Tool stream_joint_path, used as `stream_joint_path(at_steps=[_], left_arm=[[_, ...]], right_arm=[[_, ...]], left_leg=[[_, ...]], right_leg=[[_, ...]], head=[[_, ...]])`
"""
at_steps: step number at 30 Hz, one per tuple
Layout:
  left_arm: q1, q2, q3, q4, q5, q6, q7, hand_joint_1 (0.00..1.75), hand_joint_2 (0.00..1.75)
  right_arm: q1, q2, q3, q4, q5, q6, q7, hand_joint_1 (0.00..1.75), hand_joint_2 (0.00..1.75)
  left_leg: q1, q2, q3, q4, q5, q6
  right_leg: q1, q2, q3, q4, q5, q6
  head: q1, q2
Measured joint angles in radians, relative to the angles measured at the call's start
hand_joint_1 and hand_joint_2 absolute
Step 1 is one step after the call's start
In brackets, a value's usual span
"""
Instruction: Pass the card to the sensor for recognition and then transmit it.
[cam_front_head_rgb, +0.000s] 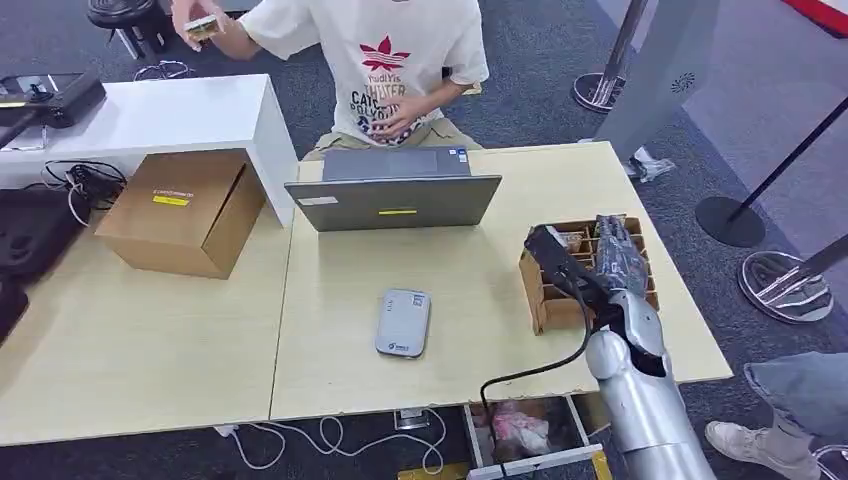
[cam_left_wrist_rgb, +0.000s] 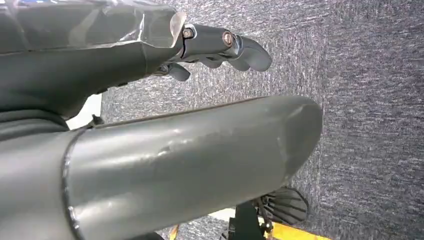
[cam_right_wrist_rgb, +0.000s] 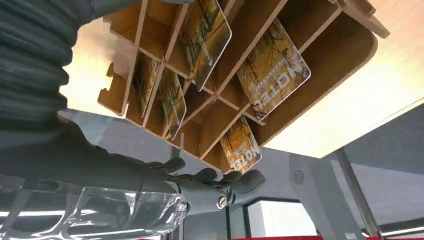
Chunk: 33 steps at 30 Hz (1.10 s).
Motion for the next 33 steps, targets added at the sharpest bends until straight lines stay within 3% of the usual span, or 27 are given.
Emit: stream_joint_path(at_steps=[8, 12, 14, 19, 21, 22, 27, 33], left_arm=[[0.001, 0.0, 0.0, 0.0, 0.003, 0.0, -0.002, 0.0, 0.0], [0.001, 0.004, 0.0, 0.0, 0.003, 0.0, -0.002, 0.0, 0.0], [0.002, 0.005, 0.0, 0.0, 0.003, 0.001, -0.003, 0.0, 0.0], [0.003, 0.007, 0.0, 0.0, 0.003, 0.002, -0.003, 0.0, 0.0], [0.003, 0.007, 0.0, 0.0, 0.003, 0.002, -0.003, 0.0, 0.0], [0.003, 0.008, 0.0, 0.0, 0.003, 0.002, -0.003, 0.0, 0.0], [0.003, 0.008, 0.0, 0.0, 0.003, 0.003, -0.003, 0.0, 0.0], [0.003, 0.008, 0.0, 0.0, 0.003, 0.003, -0.003, 0.0, 0.0]], right_arm=[[-0.01, 0.0, -0.001, 0.013, -0.025, 0.009, -0.015, 0.07, 1.75], [-0.016, 0.0, -0.001, 0.025, -0.039, 0.015, -0.022, 0.26, 1.75], [-0.017, 0.0, -0.001, 0.031, -0.044, 0.016, -0.023, 0.45, 1.75], [-0.017, 0.0, -0.001, 0.039, -0.058, 0.016, -0.029, 0.59, 1.75], [-0.017, 0.0, -0.001, 0.04, -0.06, 0.016, -0.03, 0.93, 1.75], [-0.018, 0.0, -0.001, 0.041, -0.06, 0.016, -0.031, 0.98, 1.75], [-0.028, 0.0, -0.002, 0.047, -0.067, 0.014, -0.035, 0.91, 1.75], [-0.029, -0.001, -0.003, 0.056, -0.08, 0.012, -0.042, 0.99, 1.75]], left_leg=[[0.0, 0.0, 0.0, 0.0, 0.0, 0.0], [0.0, 0.0, 0.0, 0.0, 0.0, 0.0], [0.0, 0.0, 0.0, 0.0, 0.0, 0.0], [0.0, 0.0, 0.0, 0.0, 0.0, 0.0], [0.0, 0.0, 0.0, 0.0, 0.0, 0.0], [0.0, 0.0, 0.0, 0.0, 0.0, 0.0], [0.0, 0.0, 0.0, 0.0, 0.0, 0.0], [0.0, 0.0, 0.0, 0.0, 0.0, 0.0]], right_leg=[[0.0, 0.0, 0.0, 0.0, 0.0, 0.0], [0.0, 0.0, 0.0, 0.0, 0.0, 0.0], [0.0, 0.0, 0.0, 0.0, 0.0, 0.0], [0.0, 0.0, 0.0, 0.0, 0.0, 0.0], [0.0, 0.0, 0.0, 0.0, 0.0, 0.0], [0.0, 0.0, 0.0, 0.0, 0.0, 0.0], [0.0, 0.0, 0.0, 0.0, 0.0, 0.0], [0.0, 0.0, 0.0, 0.0, 0.0, 0.0]], head=[[0.0, 0.0], [0.0, 0.0], [0.0, 0.0], [0.0, 0.0], [0.0, 0.0], [0.0, 0.0], [0.0, 0.0], [0.0, 0.0]])
